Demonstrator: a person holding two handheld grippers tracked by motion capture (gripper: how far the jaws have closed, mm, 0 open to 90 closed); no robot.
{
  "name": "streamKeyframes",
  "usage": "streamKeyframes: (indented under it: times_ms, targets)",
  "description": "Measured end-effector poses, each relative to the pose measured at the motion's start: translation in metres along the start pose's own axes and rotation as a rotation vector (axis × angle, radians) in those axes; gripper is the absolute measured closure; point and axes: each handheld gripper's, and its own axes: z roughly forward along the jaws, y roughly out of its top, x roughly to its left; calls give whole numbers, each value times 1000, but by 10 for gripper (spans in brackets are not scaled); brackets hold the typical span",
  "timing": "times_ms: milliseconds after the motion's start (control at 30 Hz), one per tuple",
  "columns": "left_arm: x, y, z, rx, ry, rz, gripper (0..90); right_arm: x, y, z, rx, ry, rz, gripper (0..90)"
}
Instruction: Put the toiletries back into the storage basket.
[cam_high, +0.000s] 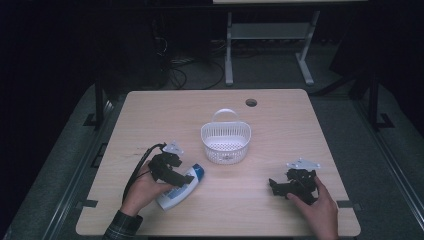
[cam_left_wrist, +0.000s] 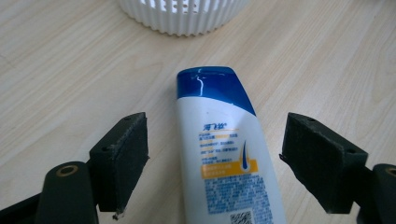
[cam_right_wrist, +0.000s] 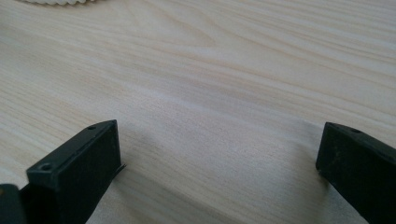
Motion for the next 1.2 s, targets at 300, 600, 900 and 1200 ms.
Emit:
streamKeyframes:
  times_ms: [300, 600, 900, 1200]
  targets:
    - [-13, 6, 19, 69, 13, 43, 208, 0, 0, 0, 0, 0, 0, 0]
    - [-12, 10, 35, 124, 34, 25, 206, 0, 0, 0, 0, 0, 0, 0]
    - [-11, 11, 49, 178, 60, 23, 208, 0, 0, 0, 0, 0, 0, 0]
    - [-14, 11, 51, 192, 91, 38, 236, 0, 0, 0, 0, 0, 0, 0]
